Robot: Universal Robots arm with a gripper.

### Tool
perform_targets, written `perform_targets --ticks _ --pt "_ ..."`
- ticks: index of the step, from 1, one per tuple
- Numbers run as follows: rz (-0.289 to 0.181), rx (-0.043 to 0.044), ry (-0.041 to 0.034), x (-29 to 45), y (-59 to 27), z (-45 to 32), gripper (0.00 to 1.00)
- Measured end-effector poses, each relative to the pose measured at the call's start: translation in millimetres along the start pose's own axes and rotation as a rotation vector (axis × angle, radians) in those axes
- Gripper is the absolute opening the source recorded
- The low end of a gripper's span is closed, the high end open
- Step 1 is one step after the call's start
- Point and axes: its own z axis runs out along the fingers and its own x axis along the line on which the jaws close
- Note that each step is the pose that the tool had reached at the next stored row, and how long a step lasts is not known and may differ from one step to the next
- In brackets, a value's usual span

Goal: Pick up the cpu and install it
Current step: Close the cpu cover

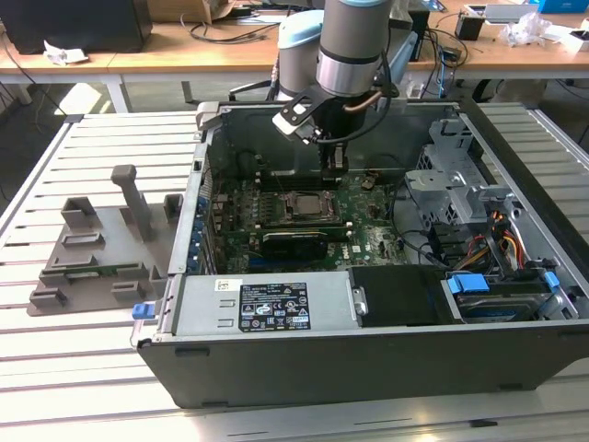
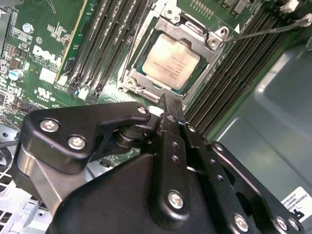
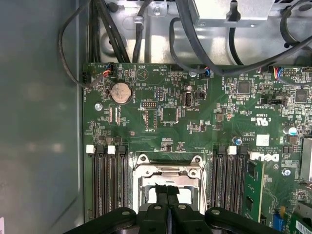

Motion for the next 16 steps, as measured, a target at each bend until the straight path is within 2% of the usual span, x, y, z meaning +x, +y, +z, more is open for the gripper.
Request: perform_targets --ticks 12,16 --pt "0.000 0.0000 0.0000 -0.1 -9.1 0.9 0.11" --pt "0.000 0.0000 -0.0001 -0.2 -14.5 1.3 0.11"
